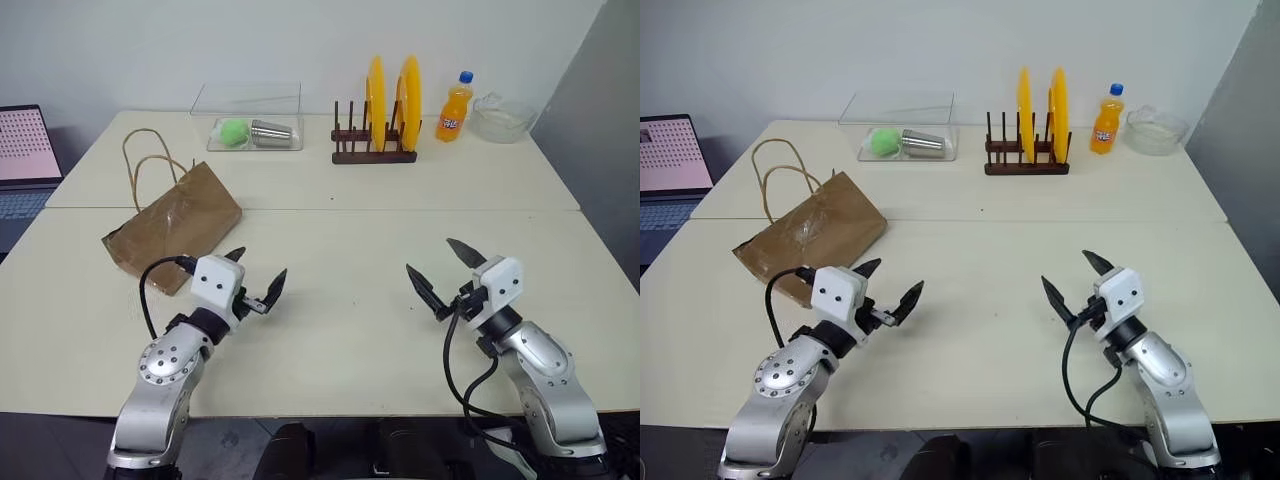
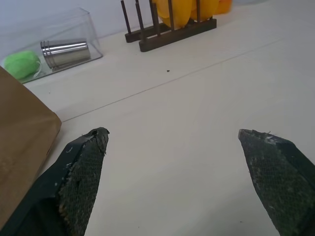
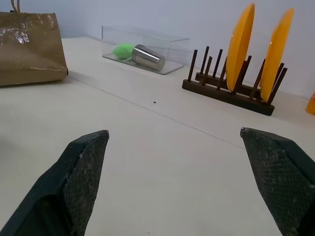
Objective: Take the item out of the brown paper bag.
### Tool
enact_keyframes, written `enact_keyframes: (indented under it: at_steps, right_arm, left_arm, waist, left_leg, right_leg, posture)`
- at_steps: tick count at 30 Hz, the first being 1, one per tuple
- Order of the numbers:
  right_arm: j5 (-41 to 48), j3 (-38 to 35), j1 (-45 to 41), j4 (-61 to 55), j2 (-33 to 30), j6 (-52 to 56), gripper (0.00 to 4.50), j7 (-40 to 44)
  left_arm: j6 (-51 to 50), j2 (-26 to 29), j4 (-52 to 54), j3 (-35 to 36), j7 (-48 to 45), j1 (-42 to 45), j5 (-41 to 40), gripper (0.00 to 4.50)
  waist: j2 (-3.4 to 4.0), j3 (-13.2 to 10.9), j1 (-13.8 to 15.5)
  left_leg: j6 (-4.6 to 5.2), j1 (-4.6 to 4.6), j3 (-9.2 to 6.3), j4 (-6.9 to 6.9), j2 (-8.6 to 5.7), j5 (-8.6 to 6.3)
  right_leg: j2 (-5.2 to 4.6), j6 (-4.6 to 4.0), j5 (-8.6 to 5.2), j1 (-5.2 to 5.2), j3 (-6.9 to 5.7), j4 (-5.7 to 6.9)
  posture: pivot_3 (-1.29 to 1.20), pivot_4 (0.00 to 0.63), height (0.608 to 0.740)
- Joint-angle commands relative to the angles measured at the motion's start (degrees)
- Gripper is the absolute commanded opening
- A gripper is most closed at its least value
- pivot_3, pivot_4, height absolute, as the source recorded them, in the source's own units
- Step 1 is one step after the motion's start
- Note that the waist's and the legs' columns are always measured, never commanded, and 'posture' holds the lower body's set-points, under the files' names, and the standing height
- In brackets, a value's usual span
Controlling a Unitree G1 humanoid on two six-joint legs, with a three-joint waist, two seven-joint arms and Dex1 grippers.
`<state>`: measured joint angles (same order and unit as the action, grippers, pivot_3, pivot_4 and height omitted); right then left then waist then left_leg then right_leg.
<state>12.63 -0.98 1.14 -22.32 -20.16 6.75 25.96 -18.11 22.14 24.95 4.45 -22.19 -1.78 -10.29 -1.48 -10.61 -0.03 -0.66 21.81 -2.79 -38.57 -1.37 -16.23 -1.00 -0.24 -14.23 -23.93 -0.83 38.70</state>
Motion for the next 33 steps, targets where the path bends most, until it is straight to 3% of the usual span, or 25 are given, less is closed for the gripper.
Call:
enact_keyframes:
  at_steps: [1,15,30,33]
  right_arm:
    - [0.8,-1.1,-0.6,-3.5,-0.2,0.5,4.5,-0.6]
    - [-0.6,-0.5,-0.8,-3.2,-0.3,1.1,4.5,-0.6]
    - [1.4,1.6,-1.0,-3.6,0.1,2.7,4.5,2.2]
    - [2.3,2.1,-1.7,-4.8,-0.8,3.3,4.5,3.7]
  left_arm:
    - [3.2,-0.3,1.1,-0.8,-0.8,0.6,0.2,4.48]
    - [5.5,-1.6,-0.9,-1.7,1.7,0.7,3.7,4.48]
    - [6.5,-1.2,2.6,-1.2,-0.2,0.6,0.9,4.48]
    - [8.1,-1.7,1.9,1.5,3.8,2.0,3.4,4.48]
  waist:
    - [0.0,0.0,0.0]
    - [0.0,0.0,0.0]
    - [0.0,0.0,0.0]
    - [0.0,0.0,0.0]
  left_leg:
    - [0.0,0.0,0.0,0.0,0.0,0.0]
    - [0.0,0.0,0.0,0.01,0.0,0.0]
    - [0.0,0.01,-0.01,0.0,0.0,0.0]
    - [0.0,0.0,0.0,0.01,0.0,0.0]
  right_leg:
    - [0.0,0.0,0.0,0.0,0.0,0.0]
    - [0.0,0.0,0.0,0.0,0.0,-0.01]
    - [0.0,0.0,0.0,0.0,0.0,-0.01]
    - [0.0,0.0,0.0,0.0,0.0,-0.01]
  posture:
    - [0.0,0.15,0.74]
    - [0.0,0.15,0.74]
    - [0.0,0.15,0.74]
    - [0.0,0.15,0.74]
